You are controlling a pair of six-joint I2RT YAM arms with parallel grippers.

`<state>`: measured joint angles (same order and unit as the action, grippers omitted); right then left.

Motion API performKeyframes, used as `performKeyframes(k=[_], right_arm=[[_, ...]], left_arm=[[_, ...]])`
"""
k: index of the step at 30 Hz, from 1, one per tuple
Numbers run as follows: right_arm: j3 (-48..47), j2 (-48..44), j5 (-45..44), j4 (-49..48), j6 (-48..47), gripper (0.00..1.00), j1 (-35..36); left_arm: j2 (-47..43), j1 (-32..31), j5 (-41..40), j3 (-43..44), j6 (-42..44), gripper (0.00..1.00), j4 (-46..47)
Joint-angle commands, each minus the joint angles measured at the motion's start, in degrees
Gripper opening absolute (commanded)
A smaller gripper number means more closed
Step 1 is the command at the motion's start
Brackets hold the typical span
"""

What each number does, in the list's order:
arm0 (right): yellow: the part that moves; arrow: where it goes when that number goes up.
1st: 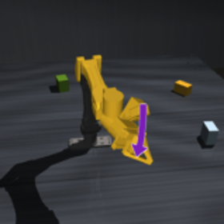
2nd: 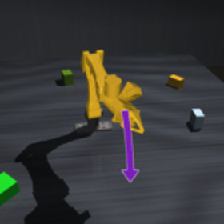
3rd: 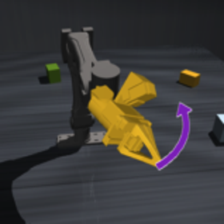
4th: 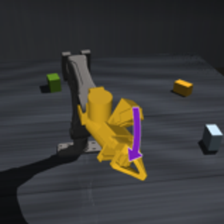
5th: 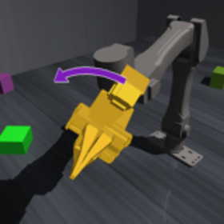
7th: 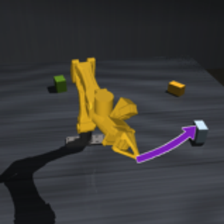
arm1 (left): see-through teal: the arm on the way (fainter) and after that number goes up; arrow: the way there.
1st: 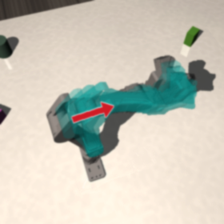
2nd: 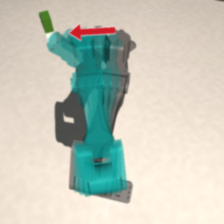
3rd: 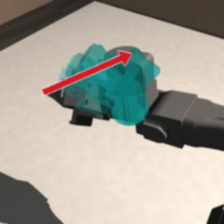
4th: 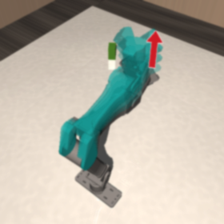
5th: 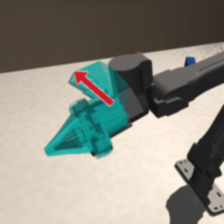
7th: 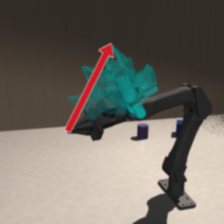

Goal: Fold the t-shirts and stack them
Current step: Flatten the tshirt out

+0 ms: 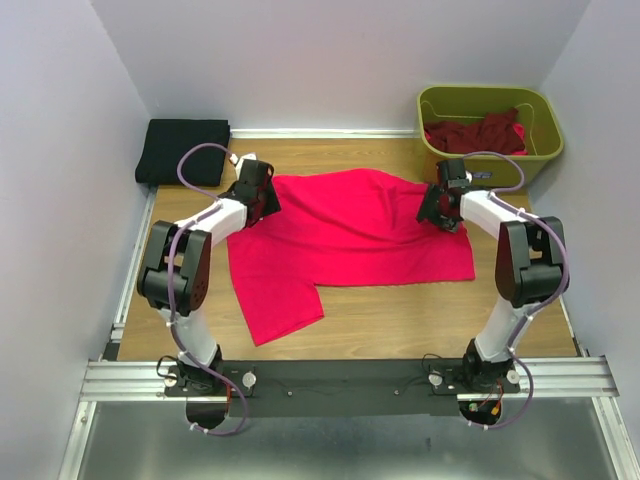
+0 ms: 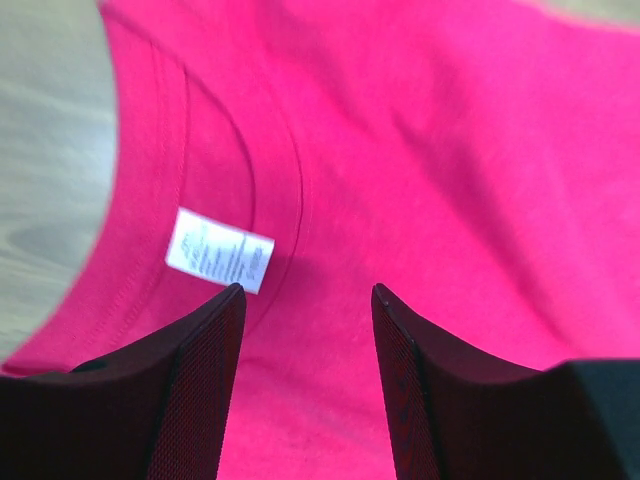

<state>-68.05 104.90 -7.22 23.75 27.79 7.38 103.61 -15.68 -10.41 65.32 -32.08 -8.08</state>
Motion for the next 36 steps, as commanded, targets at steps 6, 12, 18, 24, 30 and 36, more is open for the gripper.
performKeyframes(k=[6,12,18,24,30,36], right_arm=[[7.6,-17.8,4.4,4.3,-2.2,0.8,-0.3],[15.2,-28.8,6.9,11.0,-2.3,0.84,-0.3],[19.5,-34.9,10.6,13.1,-1.5,0.84,-0.3],[22.0,-30.9,11.5,12.4,-1.3,0.8,-0.3],[22.2,-25.6,7.8,8.8,-0.7,0.75,-0.3],[20.6,-19.0,7.6,3.9,0.2,0.74,-0.4]], left_arm=[[-18.4,0.0,-4.8,-7.3,-3.8,0.62,-13.4],[-32.2,-1.4,-2.9,-18.6,-6.2,0.62,-23.5],[-35.1,-1.9,-0.7,-24.8,-9.4,0.62,-25.5],[-32.8,-2.3,0.7,-27.0,-11.2,0.59,-19.8],[-26.7,-2.3,0.0,-24.8,-11.9,0.57,-14.4],[-17.2,-2.2,-1.9,-20.6,-10.1,0.56,-11.7]])
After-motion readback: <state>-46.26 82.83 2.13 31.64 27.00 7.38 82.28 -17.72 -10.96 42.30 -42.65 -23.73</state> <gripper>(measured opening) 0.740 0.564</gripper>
